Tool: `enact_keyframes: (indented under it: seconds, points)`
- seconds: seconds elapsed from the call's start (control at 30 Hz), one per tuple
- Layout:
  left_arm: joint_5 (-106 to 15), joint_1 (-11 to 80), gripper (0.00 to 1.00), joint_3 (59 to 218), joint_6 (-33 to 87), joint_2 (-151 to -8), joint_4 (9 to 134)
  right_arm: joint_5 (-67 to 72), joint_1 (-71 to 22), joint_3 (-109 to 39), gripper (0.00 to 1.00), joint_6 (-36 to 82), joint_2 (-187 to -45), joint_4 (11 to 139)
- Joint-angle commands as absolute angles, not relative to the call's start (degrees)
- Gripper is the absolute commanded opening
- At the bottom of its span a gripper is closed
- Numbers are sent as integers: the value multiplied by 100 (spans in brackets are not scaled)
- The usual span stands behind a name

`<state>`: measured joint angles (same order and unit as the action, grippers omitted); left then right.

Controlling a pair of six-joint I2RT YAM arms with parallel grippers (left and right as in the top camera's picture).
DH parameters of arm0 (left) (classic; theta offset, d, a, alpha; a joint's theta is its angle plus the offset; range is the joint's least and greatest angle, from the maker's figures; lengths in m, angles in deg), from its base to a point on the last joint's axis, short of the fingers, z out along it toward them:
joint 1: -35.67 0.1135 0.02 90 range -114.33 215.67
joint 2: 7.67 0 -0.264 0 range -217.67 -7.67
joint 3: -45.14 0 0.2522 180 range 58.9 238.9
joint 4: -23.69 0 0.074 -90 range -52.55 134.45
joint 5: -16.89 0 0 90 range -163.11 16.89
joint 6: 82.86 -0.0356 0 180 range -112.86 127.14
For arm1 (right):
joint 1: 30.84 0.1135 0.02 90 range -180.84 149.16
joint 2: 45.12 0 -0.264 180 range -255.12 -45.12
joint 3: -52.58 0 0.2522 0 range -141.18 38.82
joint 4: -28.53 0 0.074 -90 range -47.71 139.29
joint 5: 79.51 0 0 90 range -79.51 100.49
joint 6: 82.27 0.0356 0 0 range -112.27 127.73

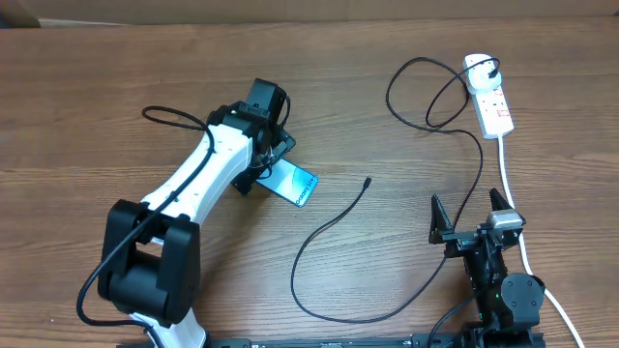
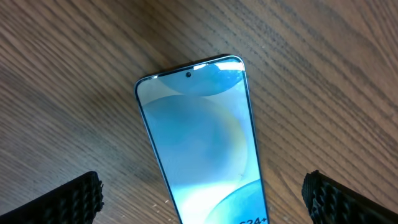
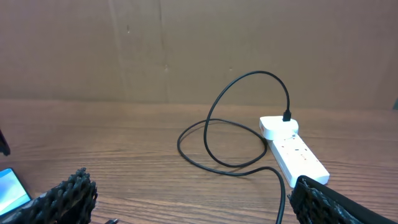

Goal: Plug charger to phone and switch on socket

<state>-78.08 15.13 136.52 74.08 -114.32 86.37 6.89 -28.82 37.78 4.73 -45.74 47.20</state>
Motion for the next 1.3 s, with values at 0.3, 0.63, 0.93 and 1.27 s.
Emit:
enact_keyframes:
  seconds: [0.3,0.63,0.93,1.27]
  points:
    - [-7611,1496,100,13613,7335,-11832,8161,744,-2842,3837,100,464,-4528,4694]
    - [-7443,1474,100,13609,7381,-12157,8045,744,-2842,3837,100,464,-4528,4694]
    - [-7345,1457,100,13355,7384,-12159,7879,744,-2842,3837,100,464,-4528,4694]
    - [-7425,1360,100,13278,7449,-12168,7855,744,-2842,3837,100,464,-4528,4694]
